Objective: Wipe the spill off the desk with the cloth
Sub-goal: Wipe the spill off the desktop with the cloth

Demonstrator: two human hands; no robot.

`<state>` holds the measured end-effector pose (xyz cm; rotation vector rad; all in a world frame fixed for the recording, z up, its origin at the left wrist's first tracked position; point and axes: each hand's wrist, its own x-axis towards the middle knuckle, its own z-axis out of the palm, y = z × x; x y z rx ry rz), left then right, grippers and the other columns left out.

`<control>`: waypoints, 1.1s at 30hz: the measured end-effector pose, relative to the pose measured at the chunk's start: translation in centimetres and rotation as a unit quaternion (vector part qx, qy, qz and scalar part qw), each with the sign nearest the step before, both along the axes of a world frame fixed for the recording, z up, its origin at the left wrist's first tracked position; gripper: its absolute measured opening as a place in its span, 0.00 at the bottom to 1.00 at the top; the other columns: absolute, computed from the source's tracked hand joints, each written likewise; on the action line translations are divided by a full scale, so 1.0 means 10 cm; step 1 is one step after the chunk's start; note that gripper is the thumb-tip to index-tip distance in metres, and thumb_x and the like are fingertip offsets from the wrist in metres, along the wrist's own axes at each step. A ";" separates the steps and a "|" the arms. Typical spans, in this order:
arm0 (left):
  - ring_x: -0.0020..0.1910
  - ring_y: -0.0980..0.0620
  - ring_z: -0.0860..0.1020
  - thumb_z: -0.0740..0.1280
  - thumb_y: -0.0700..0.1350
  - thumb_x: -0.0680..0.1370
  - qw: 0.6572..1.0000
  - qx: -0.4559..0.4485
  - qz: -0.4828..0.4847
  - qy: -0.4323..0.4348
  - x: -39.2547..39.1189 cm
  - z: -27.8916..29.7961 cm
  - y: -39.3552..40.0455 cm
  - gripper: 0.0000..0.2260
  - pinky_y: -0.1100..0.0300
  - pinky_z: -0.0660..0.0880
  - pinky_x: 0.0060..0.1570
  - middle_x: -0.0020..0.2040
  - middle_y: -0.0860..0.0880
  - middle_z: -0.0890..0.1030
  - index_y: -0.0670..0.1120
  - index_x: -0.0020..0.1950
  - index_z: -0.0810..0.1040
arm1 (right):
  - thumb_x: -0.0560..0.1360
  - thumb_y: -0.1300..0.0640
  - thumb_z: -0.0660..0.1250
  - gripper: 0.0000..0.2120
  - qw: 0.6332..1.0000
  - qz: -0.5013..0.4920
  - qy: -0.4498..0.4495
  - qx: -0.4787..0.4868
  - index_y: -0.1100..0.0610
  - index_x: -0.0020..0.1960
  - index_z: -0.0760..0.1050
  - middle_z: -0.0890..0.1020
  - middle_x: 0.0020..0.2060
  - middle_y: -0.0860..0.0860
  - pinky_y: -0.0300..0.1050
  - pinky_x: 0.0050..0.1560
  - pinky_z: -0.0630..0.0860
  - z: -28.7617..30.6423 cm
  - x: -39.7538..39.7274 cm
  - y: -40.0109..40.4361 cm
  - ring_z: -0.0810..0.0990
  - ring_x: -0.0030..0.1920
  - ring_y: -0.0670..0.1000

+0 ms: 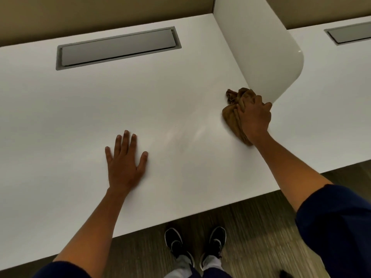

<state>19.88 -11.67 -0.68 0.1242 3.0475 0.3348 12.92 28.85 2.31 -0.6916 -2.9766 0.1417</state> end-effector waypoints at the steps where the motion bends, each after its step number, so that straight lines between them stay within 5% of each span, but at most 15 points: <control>1: 0.82 0.50 0.45 0.45 0.64 0.80 1.000 -0.002 0.000 -0.001 0.00 0.00 -0.01 0.33 0.39 0.45 0.78 0.83 0.52 0.47 0.50 0.82 0.52 | 0.81 0.42 0.57 0.22 1.000 -0.002 -0.002 0.002 0.56 0.65 0.73 0.72 0.62 0.58 0.54 0.47 0.73 0.00 0.10 0.01 0.71 0.55 0.64; 16: 0.81 0.47 0.45 0.43 0.66 0.78 1.000 -0.015 -0.022 -0.006 -0.03 -0.08 -0.06 0.35 0.38 0.43 0.76 0.83 0.49 0.48 0.49 0.82 0.50 | 0.81 0.39 0.55 0.23 0.997 -0.072 -0.006 -0.033 0.52 0.68 0.71 0.71 0.64 0.56 0.51 0.48 0.71 -0.10 1.41 0.02 0.69 0.55 0.62; 20: 0.81 0.46 0.46 0.43 0.66 0.78 1.000 -0.011 -0.028 -0.004 -0.04 -0.09 -0.08 0.36 0.37 0.42 0.75 0.83 0.48 0.48 0.48 0.82 0.51 | 0.80 0.42 0.56 0.21 0.993 -0.057 0.021 -0.098 0.51 0.69 0.70 0.70 0.67 0.58 0.61 0.58 0.71 -0.05 1.71 -0.06 0.69 0.62 0.64; 27: 0.81 0.45 0.47 0.43 0.66 0.78 1.000 -0.005 -0.027 -0.009 -0.03 -0.11 -0.07 0.36 0.34 0.43 0.75 0.83 0.47 0.49 0.47 0.81 0.52 | 0.81 0.39 0.55 0.20 0.998 -0.051 0.001 -0.047 0.49 0.63 0.74 0.73 0.61 0.53 0.49 0.49 0.75 -0.04 2.18 -0.76 0.70 0.53 0.56; 33: 0.81 0.42 0.50 0.42 0.65 0.79 0.999 -0.012 -0.039 0.000 -0.04 -0.11 -0.09 0.36 0.32 0.47 0.73 0.82 0.44 0.52 0.45 0.80 0.55 | 0.64 0.45 0.78 0.18 0.993 0.076 0.095 -0.007 0.54 0.49 0.81 0.79 0.44 0.55 0.50 0.37 0.77 0.03 2.47 -1.56 0.64 0.45 0.56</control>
